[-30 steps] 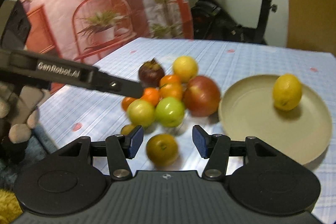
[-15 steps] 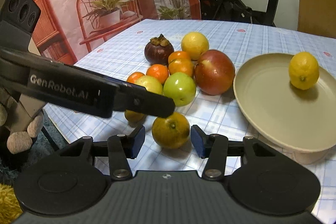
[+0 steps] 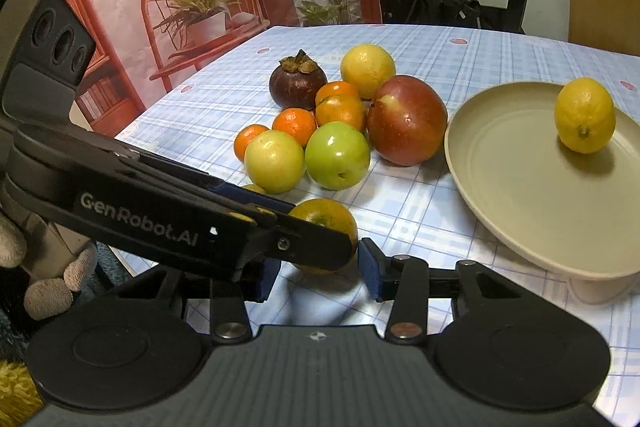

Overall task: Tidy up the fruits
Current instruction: 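Close the left gripper on the brown-orange citrus and lift it, then carry the citrus onto the plate beside the lemon and release it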

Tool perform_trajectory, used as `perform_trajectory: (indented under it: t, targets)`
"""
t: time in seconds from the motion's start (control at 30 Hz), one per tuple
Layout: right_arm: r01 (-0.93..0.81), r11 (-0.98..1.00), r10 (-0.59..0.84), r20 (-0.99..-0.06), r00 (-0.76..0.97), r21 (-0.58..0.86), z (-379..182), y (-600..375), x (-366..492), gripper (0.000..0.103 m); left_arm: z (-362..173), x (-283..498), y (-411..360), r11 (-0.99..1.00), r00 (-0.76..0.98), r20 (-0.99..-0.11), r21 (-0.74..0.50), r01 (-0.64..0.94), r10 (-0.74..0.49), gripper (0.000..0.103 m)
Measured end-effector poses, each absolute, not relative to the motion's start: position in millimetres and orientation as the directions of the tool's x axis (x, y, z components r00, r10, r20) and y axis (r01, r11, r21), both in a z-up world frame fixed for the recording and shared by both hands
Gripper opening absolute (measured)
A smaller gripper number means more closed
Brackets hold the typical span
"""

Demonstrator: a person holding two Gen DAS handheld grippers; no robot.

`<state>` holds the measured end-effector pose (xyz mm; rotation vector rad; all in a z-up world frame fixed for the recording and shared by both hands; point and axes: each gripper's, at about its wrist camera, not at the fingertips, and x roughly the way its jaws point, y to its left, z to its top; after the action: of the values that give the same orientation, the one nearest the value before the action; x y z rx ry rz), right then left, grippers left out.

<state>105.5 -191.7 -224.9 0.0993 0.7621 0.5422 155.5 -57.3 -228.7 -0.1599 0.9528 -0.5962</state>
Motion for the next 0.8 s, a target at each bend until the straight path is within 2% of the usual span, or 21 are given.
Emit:
perform_trajectory:
  t: [0.03, 0.43, 0.8]
  targets:
    - [-0.43, 0.859, 0.501, -0.631, 0.593, 0.277, -225.3, -191.5, 105.7, 0.045, -230.1, 156.2, -57.3, 0.829, 0.43, -0.72, -0.384, 0.405, -0.544, 0.046]
    - [-0.431, 0.863, 0.493, -0.631, 0.599, 0.264, -224.8, -189.6, 105.3, 0.045, -227.9, 155.3, -61.2, 0.828, 0.436, -0.717, -0.373, 0.418, -0.543, 0.046]
    - [-0.406, 0.882, 0.468, -0.534, 0.704, 0.238, -194.9, -206.7, 100.0, 0.045, -181.1, 160.4, -84.8, 0.808, 0.501, -0.668, -0.275, 0.52, -0.55, 0.046]
